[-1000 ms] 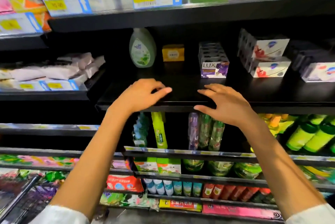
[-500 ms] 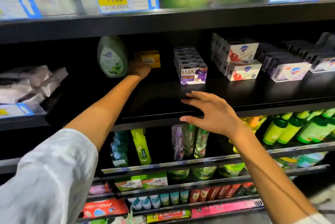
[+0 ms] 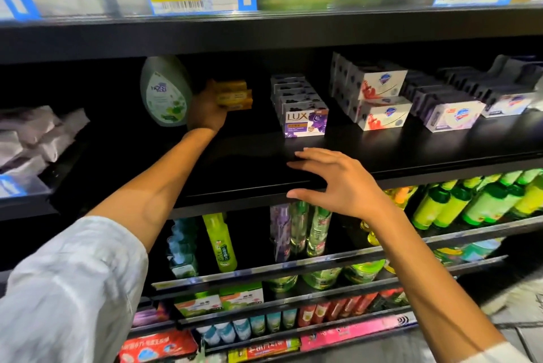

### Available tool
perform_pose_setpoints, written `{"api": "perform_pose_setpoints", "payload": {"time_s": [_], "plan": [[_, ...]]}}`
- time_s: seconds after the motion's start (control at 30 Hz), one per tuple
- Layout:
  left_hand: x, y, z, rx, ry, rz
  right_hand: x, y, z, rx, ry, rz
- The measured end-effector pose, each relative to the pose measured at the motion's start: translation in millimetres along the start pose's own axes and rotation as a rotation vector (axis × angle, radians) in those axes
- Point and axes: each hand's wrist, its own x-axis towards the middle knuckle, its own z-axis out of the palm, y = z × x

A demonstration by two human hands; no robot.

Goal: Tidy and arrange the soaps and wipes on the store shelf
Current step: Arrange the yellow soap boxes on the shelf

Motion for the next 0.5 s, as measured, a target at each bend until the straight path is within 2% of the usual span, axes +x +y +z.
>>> {"api": "perform_pose_setpoints", "payload": {"time_s": [0.13,0.23,0.3,0.4,0.5], "plan": [[-16.5,12.6,-22.6,0.015,-0.018,0.041,0.7,-0.9,-1.3,-0.017,-0.017,-0.027],[-32.0,18.4,-39.1,-0.185,-0.047,0.062,5.4,-1.4,-4.7,0.031,-0.044,-0.027],[-46.1,22.5,-51.7,-0.404,-0.084,0.031,11.8,-4.3,-7.9,0.181,0.010,-0.001],[-74.2,33.7,-68.1,-0.726,-0.187,-0.080,31.1,-18.8,-13.1,0.488,0.169,0.135],[-102.2,40.6,-78.1,-0.810,-0.203,-0.116,58.1,-36.9,-13.5,0.693,0.314,0.186]]}}
